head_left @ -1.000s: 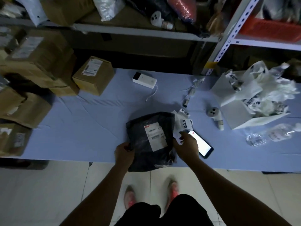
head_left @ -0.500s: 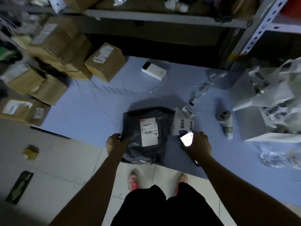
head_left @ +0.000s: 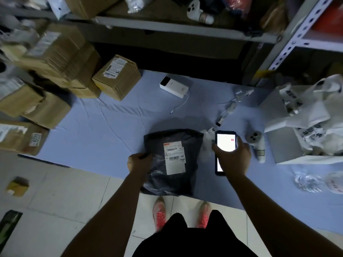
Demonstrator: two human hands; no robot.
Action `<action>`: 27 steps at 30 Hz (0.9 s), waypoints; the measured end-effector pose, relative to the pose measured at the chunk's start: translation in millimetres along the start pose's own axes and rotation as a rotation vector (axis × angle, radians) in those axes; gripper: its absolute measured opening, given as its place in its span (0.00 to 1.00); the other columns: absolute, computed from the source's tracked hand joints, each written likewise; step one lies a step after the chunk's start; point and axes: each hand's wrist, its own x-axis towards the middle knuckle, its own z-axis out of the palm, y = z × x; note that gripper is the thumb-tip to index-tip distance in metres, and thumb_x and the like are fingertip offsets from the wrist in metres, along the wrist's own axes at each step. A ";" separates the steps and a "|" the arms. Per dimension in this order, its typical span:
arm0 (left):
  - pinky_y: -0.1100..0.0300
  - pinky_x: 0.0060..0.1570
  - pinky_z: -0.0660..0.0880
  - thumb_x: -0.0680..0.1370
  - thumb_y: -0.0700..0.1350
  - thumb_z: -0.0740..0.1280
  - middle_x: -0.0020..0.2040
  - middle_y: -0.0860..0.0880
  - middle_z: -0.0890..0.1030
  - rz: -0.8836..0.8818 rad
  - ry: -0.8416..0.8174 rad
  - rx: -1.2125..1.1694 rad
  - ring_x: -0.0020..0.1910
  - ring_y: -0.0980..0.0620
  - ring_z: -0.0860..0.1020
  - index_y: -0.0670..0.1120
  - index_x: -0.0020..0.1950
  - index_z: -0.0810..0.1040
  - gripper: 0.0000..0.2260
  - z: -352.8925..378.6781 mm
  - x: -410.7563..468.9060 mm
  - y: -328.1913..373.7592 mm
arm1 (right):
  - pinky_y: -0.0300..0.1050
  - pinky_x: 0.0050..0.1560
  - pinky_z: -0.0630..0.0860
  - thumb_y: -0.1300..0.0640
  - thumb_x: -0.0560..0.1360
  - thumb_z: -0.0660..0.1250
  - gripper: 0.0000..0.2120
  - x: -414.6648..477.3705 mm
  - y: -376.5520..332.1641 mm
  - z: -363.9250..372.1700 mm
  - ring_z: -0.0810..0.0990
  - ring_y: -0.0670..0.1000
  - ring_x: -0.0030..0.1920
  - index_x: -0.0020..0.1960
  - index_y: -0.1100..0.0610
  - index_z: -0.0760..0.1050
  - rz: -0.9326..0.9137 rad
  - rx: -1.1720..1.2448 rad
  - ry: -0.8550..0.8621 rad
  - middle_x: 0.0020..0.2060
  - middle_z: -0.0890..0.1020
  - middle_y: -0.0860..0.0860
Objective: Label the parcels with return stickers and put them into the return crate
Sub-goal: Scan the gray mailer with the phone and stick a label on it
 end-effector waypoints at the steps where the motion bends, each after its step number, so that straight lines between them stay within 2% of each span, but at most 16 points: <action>1: 0.55 0.46 0.78 0.72 0.46 0.75 0.36 0.48 0.81 0.012 -0.005 -0.010 0.41 0.46 0.80 0.50 0.33 0.81 0.09 -0.6 1.9 2.6 | 0.44 0.45 0.73 0.43 0.63 0.79 0.29 -5.1 -13.9 2.7 0.78 0.55 0.52 0.61 0.48 0.77 -0.035 0.026 -0.038 0.50 0.78 0.52; 3: 0.57 0.42 0.73 0.73 0.44 0.75 0.34 0.47 0.79 0.037 -0.029 -0.030 0.38 0.48 0.76 0.49 0.29 0.77 0.14 -3.6 10.4 4.4 | 0.45 0.45 0.75 0.41 0.62 0.78 0.25 -15.3 -38.4 16.0 0.78 0.51 0.50 0.55 0.47 0.76 -0.126 0.023 -0.149 0.47 0.78 0.48; 6: 0.51 0.41 0.80 0.75 0.45 0.74 0.35 0.45 0.84 0.067 -0.073 -0.082 0.38 0.43 0.80 0.47 0.33 0.81 0.10 -11.5 20.6 5.8 | 0.48 0.47 0.80 0.37 0.61 0.77 0.26 -26.3 -56.0 32.9 0.80 0.49 0.50 0.53 0.47 0.76 -0.277 -0.115 -0.364 0.47 0.82 0.43; 8: 0.47 0.44 0.82 0.76 0.47 0.74 0.37 0.46 0.85 0.116 -0.091 -0.104 0.41 0.42 0.83 0.47 0.37 0.84 0.08 -19.2 23.8 8.9 | 0.49 0.53 0.80 0.42 0.63 0.79 0.31 -31.9 -60.8 34.7 0.80 0.52 0.57 0.63 0.48 0.75 -0.316 -0.258 -0.509 0.55 0.82 0.46; 10: 0.51 0.43 0.81 0.77 0.46 0.73 0.37 0.46 0.85 0.181 -0.108 -0.129 0.40 0.44 0.83 0.45 0.40 0.85 0.07 -26.8 26.2 12.4 | 0.50 0.58 0.76 0.43 0.66 0.80 0.40 -33.3 -60.5 32.8 0.76 0.53 0.65 0.74 0.49 0.69 -0.354 -0.456 -0.583 0.64 0.78 0.49; 12: 0.53 0.43 0.81 0.77 0.45 0.73 0.37 0.47 0.85 0.207 -0.121 -0.147 0.40 0.47 0.83 0.45 0.42 0.86 0.06 -32.5 28.1 15.7 | 0.53 0.60 0.75 0.42 0.65 0.81 0.45 -29.5 -59.0 29.6 0.74 0.54 0.67 0.77 0.46 0.64 -0.400 -0.594 -0.611 0.67 0.77 0.49; 16: 0.56 0.45 0.82 0.78 0.46 0.72 0.39 0.51 0.85 0.228 -0.131 -0.169 0.42 0.50 0.83 0.48 0.44 0.86 0.05 -37.8 28.7 18.8 | 0.55 0.65 0.71 0.42 0.65 0.81 0.48 -22.2 -59.1 18.3 0.71 0.54 0.72 0.79 0.44 0.62 -0.435 -0.728 -0.646 0.71 0.74 0.48; 21: 0.60 0.43 0.79 0.79 0.45 0.72 0.40 0.52 0.85 0.284 -0.148 -0.150 0.42 0.52 0.83 0.48 0.44 0.85 0.05 -39.4 25.3 24.5 | 0.51 0.68 0.69 0.42 0.65 0.81 0.48 -21.9 -61.1 8.0 0.69 0.53 0.73 0.79 0.44 0.61 -0.494 -0.755 -0.664 0.72 0.73 0.48; 25: 0.57 0.44 0.81 0.78 0.45 0.72 0.40 0.52 0.85 0.277 -0.152 -0.180 0.42 0.51 0.83 0.48 0.44 0.86 0.04 -41.4 27.7 24.9 | 0.52 0.67 0.69 0.40 0.66 0.79 0.48 -21.2 -61.1 0.0 0.69 0.52 0.73 0.79 0.42 0.60 -0.502 -0.759 -0.649 0.73 0.72 0.47; 27: 0.60 0.42 0.79 0.78 0.45 0.72 0.40 0.51 0.85 0.290 -0.147 -0.166 0.42 0.51 0.83 0.47 0.44 0.86 0.05 -41.6 27.3 24.6 | 0.53 0.67 0.69 0.40 0.66 0.79 0.47 -20.1 -60.4 -3.9 0.69 0.52 0.73 0.79 0.42 0.60 -0.499 -0.754 -0.643 0.74 0.71 0.47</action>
